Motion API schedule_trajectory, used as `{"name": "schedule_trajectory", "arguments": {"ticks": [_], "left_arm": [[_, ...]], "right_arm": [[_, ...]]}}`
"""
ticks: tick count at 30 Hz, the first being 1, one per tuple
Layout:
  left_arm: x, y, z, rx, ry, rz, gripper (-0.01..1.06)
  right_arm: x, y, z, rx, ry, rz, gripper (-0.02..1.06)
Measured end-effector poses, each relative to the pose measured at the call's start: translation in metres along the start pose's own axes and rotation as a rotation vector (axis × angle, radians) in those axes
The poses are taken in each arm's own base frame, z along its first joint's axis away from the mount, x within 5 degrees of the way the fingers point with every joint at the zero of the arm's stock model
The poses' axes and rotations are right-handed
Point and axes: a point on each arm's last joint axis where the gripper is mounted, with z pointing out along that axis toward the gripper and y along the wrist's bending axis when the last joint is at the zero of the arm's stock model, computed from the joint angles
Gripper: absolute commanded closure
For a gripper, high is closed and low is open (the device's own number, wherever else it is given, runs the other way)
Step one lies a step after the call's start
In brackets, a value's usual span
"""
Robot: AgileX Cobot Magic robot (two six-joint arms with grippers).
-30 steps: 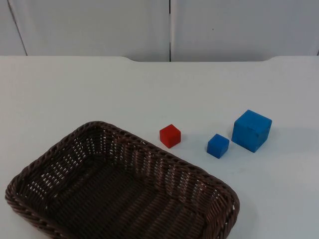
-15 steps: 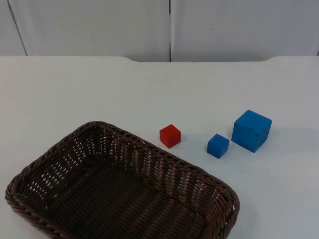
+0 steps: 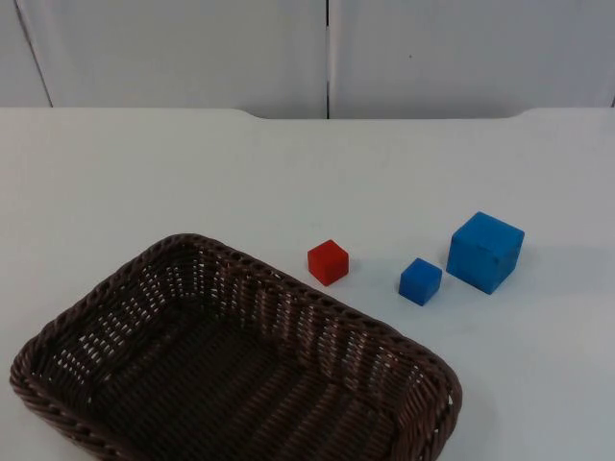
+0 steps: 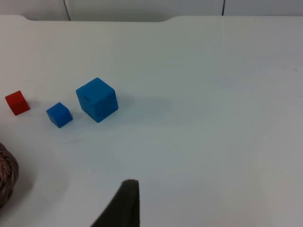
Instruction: Pick up the basket with the left hand and place the largest block into the basket with the right hand.
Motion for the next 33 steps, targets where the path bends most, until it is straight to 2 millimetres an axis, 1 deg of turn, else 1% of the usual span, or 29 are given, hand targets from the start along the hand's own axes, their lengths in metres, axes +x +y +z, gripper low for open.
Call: {"name": "schedule_trajectory", "arguments": {"ticks": [6,12,13,16,17,19,22,28,33], "left_arm": [[-0.004,-0.002,0.010,0.043,0.052,-0.084,0.00],[-0.009,0.004,0.017,-0.001,0.065,-0.211,0.00],[-0.009,0.004,0.017,-0.001,0.065,-0.211,0.00],[-0.006,0.015,0.026,-0.087,0.103,-0.257,0.00],[-0.006,0.015,0.026,-0.087,0.103,-0.257,0.00],[-0.002,0.029,0.037,-0.195,0.170,-0.272,0.00],[-0.002,0.039,0.045,-0.275,0.217,-0.278,0.00],[-0.006,0.045,0.057,-0.307,0.229,-0.338,0.00],[-0.011,0.048,0.065,-0.324,0.196,-0.466,0.00]], "right_arm": [[0.000,0.000,0.000,0.000,0.000,0.000,-0.01],[0.000,0.000,0.000,0.000,0.000,0.000,-0.01],[0.000,0.000,0.000,0.000,0.000,0.000,-0.01],[0.000,0.000,0.000,0.000,0.000,0.000,-0.01],[0.000,0.000,0.000,0.000,0.000,0.000,-0.01],[0.000,0.000,0.000,0.000,0.000,0.000,-0.01],[0.000,0.000,0.000,0.000,0.000,0.000,-0.01],[0.000,0.000,0.000,0.000,0.000,0.000,-0.01],[0.000,0.000,0.000,0.000,0.000,0.000,-0.01]]}}
